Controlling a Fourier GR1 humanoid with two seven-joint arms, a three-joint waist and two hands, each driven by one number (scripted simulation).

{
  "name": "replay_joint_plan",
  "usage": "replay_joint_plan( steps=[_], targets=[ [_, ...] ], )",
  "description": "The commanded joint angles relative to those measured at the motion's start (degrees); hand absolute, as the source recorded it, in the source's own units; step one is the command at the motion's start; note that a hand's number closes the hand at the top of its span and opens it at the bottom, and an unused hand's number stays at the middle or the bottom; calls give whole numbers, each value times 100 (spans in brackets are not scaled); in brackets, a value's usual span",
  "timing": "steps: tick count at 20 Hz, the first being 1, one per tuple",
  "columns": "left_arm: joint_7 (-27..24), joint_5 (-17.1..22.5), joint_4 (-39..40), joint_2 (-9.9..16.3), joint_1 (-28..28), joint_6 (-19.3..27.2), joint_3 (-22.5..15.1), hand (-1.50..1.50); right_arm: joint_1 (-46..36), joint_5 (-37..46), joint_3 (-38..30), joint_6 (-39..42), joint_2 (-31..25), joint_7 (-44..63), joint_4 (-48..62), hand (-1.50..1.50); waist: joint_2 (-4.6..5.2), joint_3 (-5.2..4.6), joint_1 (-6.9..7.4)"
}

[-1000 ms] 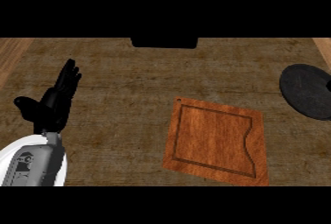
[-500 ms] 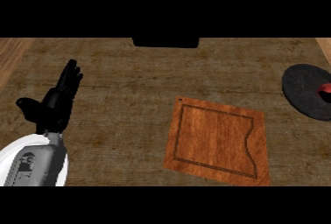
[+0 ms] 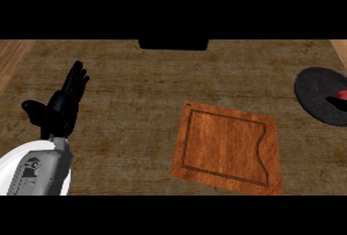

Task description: Pick the bell pepper from the cutting board and place it in the pan

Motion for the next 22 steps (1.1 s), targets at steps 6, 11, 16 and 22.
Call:
replay_joint_plan(
  steps=[6,11,16,22],
  targets=[
    [99,144,-59,124,242,-111,187,0,463,-1472,-997,362,429,-1689,-613,-150,-125,-34,-228],
    [420,-25,-367,104,263,174,183,0,1132,-1854,-828,1395,972,-1903,-1491,-150,-224,-58,-418],
    [260,52,-41,144,173,133,340,0,1558,-1968,-493,1735,1673,-1594,-2828,-150,-269,-84,-627],
    [183,154,-258,333,480,-85,433,0,2738,-2032,-158,1852,2606,-1014,-4946,-150,-277,-84,-599]
  ],
)
